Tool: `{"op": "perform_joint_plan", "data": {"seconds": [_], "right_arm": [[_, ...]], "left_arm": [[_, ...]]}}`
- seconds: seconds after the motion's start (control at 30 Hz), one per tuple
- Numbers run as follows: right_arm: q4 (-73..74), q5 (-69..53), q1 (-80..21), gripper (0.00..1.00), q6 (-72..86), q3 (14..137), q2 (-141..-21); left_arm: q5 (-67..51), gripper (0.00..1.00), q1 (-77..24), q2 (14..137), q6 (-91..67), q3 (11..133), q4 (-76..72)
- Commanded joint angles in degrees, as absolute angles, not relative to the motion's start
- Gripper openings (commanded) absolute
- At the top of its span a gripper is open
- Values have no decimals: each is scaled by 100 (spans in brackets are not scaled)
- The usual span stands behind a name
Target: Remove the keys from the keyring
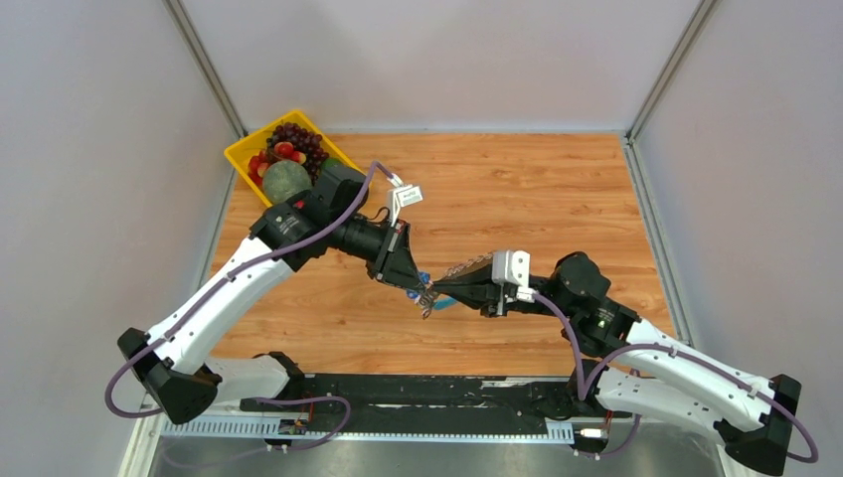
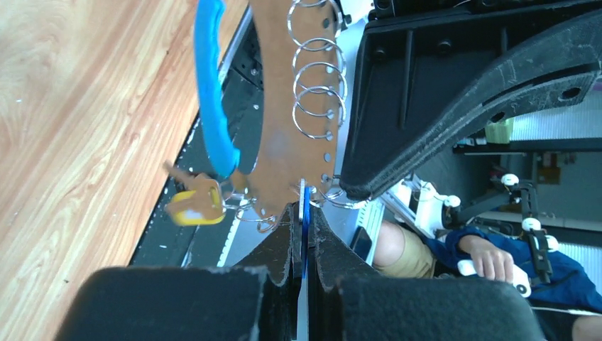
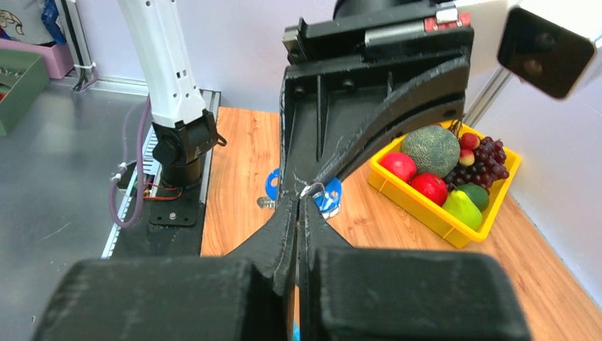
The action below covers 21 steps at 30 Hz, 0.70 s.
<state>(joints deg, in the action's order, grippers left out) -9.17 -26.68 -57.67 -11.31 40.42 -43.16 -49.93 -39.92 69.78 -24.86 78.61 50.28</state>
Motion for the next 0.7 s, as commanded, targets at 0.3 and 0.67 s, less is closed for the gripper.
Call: {"op": "perform_joint_plan", "data": {"seconds": [0.3, 0.67], "right_arm": [[-1707, -2337, -5805, 0, -1202, 4155, -4262], [-929, -619, -5798, 0, -692, 3509, -3480]], "left_arm": [[-4454, 0, -3761, 7067, -2245, 7849, 4866], [-2419, 0, -2860, 6543, -2132, 6769, 4250]]}}
